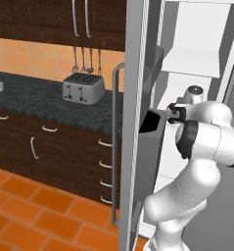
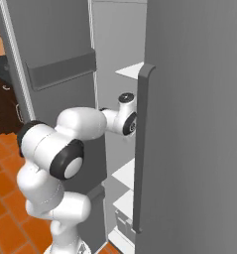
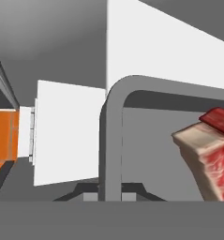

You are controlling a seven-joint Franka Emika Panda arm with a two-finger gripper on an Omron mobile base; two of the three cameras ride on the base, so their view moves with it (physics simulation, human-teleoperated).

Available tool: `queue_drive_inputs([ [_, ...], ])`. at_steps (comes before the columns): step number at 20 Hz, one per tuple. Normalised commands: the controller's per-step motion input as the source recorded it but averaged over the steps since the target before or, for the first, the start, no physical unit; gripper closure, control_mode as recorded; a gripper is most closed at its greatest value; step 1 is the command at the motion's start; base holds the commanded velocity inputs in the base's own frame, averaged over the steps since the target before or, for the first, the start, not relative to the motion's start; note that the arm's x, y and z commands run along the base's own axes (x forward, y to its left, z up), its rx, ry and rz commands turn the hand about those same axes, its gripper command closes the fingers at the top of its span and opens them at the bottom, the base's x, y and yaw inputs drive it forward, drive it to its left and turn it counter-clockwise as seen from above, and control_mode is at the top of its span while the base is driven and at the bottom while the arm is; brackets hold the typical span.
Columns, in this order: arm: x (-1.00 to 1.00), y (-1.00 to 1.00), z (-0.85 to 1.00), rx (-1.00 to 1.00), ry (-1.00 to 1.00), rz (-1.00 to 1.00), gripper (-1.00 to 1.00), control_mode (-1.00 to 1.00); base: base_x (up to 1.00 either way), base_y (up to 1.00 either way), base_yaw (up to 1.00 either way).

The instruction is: Take the meat container that has the steak and place it on the second highest rack of the freezer. Then take the vegetable container that has the potato and cucumber and place it on the highest rack of the freezer.

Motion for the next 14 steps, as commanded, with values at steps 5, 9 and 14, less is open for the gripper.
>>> queue_drive_inputs([
  [5, 0.70, -0.30, -0.12, 0.00, 0.00, 0.00, 1.00, -1.00, 0.00, 0.00, 0.00],
  [9, 0.62, -0.15, -0.15, 0.00, 0.00, 0.00, 1.00, -1.00, 0.00, 0.00, 0.00],
  [14, 0.24, -0.03, -0.11, 0.00, 0.00, 0.00, 1.00, -1.00, 0.00, 0.00, 0.00],
])
